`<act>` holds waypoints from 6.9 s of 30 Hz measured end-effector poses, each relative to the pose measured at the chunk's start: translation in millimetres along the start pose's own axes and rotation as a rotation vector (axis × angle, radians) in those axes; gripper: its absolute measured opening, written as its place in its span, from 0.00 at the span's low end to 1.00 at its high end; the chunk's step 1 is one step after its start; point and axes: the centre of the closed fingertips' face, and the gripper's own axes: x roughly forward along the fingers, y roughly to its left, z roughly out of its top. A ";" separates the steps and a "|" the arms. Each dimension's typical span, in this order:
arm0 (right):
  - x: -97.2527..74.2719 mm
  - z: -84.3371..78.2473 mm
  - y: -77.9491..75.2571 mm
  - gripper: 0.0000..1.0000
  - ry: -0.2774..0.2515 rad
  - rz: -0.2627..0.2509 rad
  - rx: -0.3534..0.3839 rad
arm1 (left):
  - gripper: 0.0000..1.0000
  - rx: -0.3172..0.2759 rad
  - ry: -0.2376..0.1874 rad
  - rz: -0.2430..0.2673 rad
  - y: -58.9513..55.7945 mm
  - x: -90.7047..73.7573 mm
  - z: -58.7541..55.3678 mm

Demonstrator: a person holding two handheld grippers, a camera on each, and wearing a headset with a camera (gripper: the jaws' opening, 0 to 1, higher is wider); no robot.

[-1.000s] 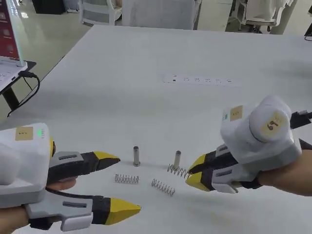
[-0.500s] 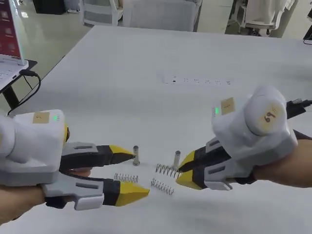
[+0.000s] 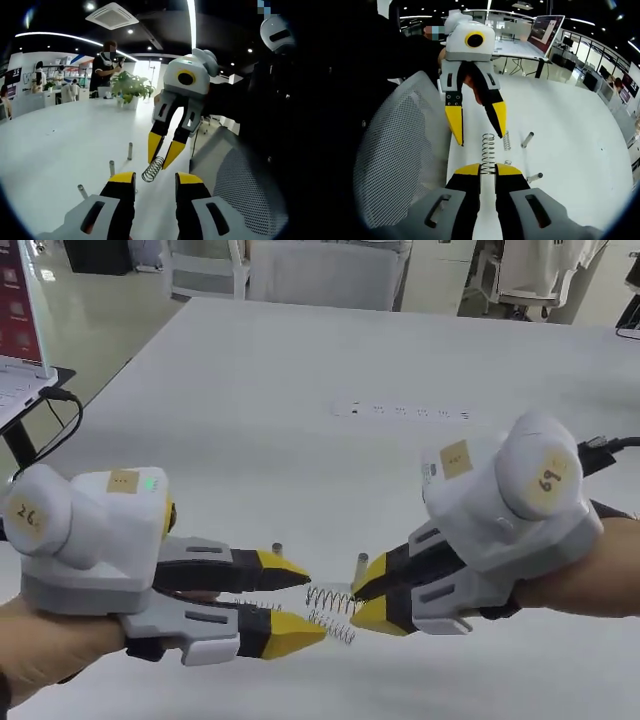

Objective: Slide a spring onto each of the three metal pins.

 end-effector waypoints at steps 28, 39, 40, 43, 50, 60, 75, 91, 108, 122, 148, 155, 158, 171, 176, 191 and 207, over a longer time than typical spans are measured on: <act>-2.1 3.3 14.4 0.08 -0.011 0.054 -0.088 | 0.04 0.024 0.028 -0.054 -9.9 3.9 -4.7; -4.3 2.4 15.4 0.08 -0.022 0.051 -0.083 | 0.03 0.031 0.028 -0.068 -14.0 4.9 -3.5; -4.4 2.6 16.1 0.08 -0.023 0.054 -0.078 | 0.02 0.035 0.028 -0.070 -14.7 4.7 -3.0; -4.3 2.7 16.2 0.09 -0.025 0.054 -0.076 | 0.02 0.038 0.027 -0.071 -15.0 4.3 -2.4; -2.3 3.0 16.4 0.09 -0.035 0.058 -0.062 | 0.02 0.044 0.022 -0.075 -16.0 3.4 -0.4; 3.4 -2.3 18.8 0.10 -0.036 0.070 -0.052 | 0.02 0.030 -0.026 -0.091 -21.0 1.7 12.3; -5.0 5.1 15.8 0.09 -0.079 0.059 -0.021 | 0.02 0.031 -0.022 -0.094 -21.1 2.4 10.9; -18.3 21.3 20.7 0.09 -0.122 0.108 0.019 | 0.02 0.042 0.003 -0.110 -23.1 5.8 5.9; -16.0 29.8 22.4 0.08 -0.071 0.104 -0.003 | 0.02 0.041 0.014 -0.108 -21.1 8.4 2.1; -17.1 30.0 23.6 0.08 -0.045 0.106 -0.010 | 0.09 0.048 0.022 -0.099 -21.0 12.7 -0.2; -30.3 10.0 2.8 0.08 0.026 0.040 0.001 | 0.41 -0.035 0.004 0.031 1.9 -13.3 -13.8; -36.1 1.7 -5.4 0.08 0.052 0.021 0.007 | 0.45 -0.057 -0.004 0.088 9.4 -25.9 -20.6; -38.1 -3.4 -8.5 0.08 0.064 0.017 0.013 | 0.47 -0.067 -0.008 0.111 12.2 -30.6 -23.7; -53.8 -28.1 -27.7 0.08 0.137 -0.016 0.029 | 0.48 -0.086 -0.014 0.164 16.4 -41.3 -30.8; -62.2 -37.8 -37.8 0.08 0.166 -0.033 0.039 | 0.49 -0.092 -0.015 0.178 16.9 -43.0 -32.9; -78.7 -66.3 -68.6 0.08 0.280 -0.077 0.052 | 0.49 -0.082 -0.013 0.196 11.6 -46.2 -32.5; -63.7 -87.8 -92.2 0.08 0.389 -0.049 0.049 | 0.49 -0.076 -0.001 0.198 7.0 -45.7 -36.6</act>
